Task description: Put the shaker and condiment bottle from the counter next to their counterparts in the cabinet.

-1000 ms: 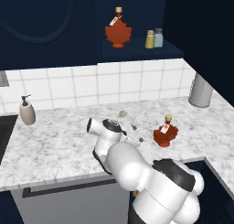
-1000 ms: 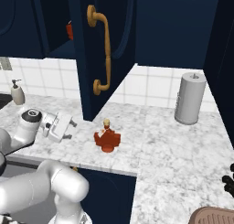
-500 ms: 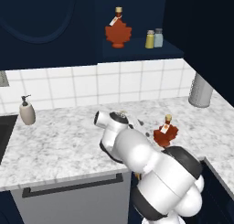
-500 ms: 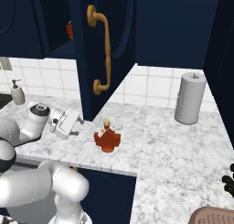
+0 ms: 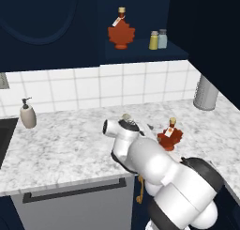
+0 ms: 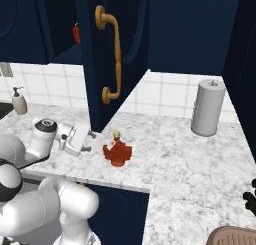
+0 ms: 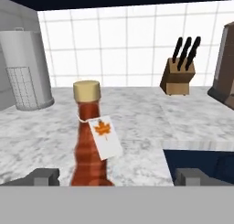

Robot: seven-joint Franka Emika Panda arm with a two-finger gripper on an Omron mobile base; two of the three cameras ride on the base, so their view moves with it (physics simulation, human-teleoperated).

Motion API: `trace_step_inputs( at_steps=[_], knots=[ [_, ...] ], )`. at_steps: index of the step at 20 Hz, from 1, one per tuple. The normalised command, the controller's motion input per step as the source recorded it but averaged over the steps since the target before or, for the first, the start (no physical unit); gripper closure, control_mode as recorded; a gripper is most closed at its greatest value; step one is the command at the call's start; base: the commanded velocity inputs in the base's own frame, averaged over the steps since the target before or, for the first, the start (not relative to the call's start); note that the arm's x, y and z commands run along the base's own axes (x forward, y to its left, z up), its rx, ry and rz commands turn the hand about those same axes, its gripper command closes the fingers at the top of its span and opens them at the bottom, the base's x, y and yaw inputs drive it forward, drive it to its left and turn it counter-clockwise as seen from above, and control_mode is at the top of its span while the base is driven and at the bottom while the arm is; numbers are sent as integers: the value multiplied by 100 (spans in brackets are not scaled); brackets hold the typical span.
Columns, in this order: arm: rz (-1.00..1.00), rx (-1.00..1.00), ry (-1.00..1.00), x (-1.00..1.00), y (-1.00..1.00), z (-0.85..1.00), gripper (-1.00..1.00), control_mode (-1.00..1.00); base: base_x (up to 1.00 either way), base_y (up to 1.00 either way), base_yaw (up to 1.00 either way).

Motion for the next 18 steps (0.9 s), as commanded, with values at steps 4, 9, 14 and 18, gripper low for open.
trace_step_inputs(
  at_steps=[4,9,14,18],
  knots=[
    [0,-4,4,-14,-11,29,-100,-100,0,0,0],
    [0,-13,14,-2,-1,43,-100,-100,0,0,0],
    [0,-5,5,2,-2,6,-100,-100,0,0,0],
    [15,3,0,30,-27,-12,-100,-100,0,0,0]
  ],
)
